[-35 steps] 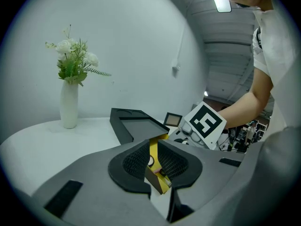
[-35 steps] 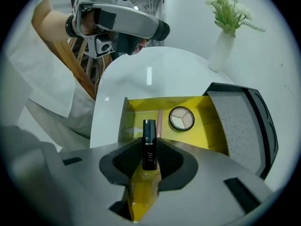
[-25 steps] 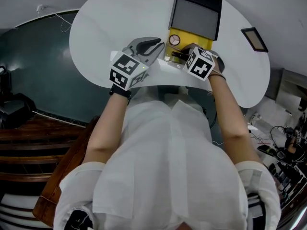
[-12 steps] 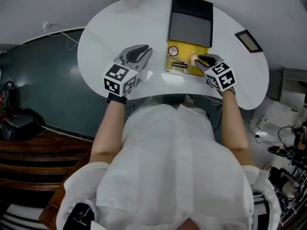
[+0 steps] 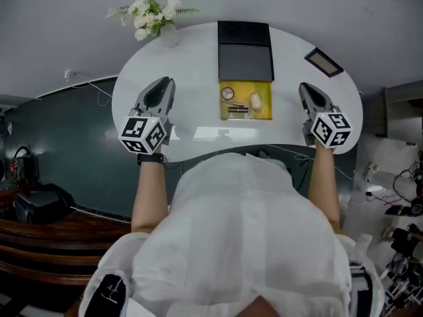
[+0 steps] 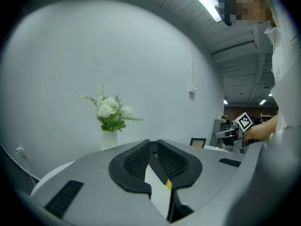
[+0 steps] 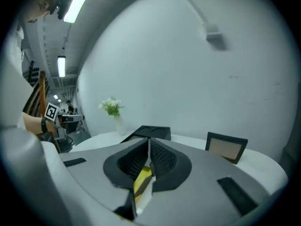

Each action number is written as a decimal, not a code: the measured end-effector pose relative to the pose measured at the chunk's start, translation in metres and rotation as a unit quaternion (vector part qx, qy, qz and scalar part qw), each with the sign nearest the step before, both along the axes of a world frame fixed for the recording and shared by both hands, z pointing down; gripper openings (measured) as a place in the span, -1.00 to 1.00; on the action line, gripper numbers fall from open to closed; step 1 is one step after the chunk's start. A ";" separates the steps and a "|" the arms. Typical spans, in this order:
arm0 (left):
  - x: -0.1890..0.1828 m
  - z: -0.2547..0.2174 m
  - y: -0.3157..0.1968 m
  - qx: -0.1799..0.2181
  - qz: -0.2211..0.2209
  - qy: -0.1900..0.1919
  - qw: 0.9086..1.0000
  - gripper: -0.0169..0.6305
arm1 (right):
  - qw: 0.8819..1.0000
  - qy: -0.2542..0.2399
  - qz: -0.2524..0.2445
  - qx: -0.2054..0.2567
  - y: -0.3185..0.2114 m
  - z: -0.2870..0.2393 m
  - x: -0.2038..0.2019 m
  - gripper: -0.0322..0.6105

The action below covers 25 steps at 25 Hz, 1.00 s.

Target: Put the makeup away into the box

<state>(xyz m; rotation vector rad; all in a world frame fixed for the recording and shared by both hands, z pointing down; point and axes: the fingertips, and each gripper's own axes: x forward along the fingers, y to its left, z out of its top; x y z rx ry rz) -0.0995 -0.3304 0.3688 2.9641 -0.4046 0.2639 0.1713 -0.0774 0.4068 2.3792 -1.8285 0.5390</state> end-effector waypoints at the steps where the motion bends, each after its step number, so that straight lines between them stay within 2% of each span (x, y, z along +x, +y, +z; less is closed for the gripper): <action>1: -0.003 -0.009 -0.003 0.008 -0.007 0.010 1.000 -0.78 | 1.000 0.004 0.019 0.021 0.007 -0.011 0.006 -0.84; 6: -0.015 -0.054 -0.011 0.040 -0.026 0.055 0.997 -0.78 | 0.988 0.007 0.092 0.124 0.036 -0.058 0.025 -0.85; 10: -0.018 -0.085 -0.010 0.060 -0.026 0.085 0.994 -0.78 | 0.974 -0.012 0.111 0.198 0.049 -0.088 0.028 -0.87; 12: -0.017 -0.097 -0.008 0.070 -0.020 0.095 0.993 -0.78 | 0.973 -0.004 0.111 0.204 0.050 -0.095 0.029 -0.87; 16: -0.018 -0.109 -0.002 0.083 -0.019 0.101 0.991 -0.79 | 0.976 0.025 0.109 0.188 0.054 -0.102 0.028 -0.87; 25: -0.019 -0.108 0.006 0.079 -0.015 0.098 0.992 -0.79 | 0.980 0.040 0.099 0.168 0.058 -0.100 0.020 -0.87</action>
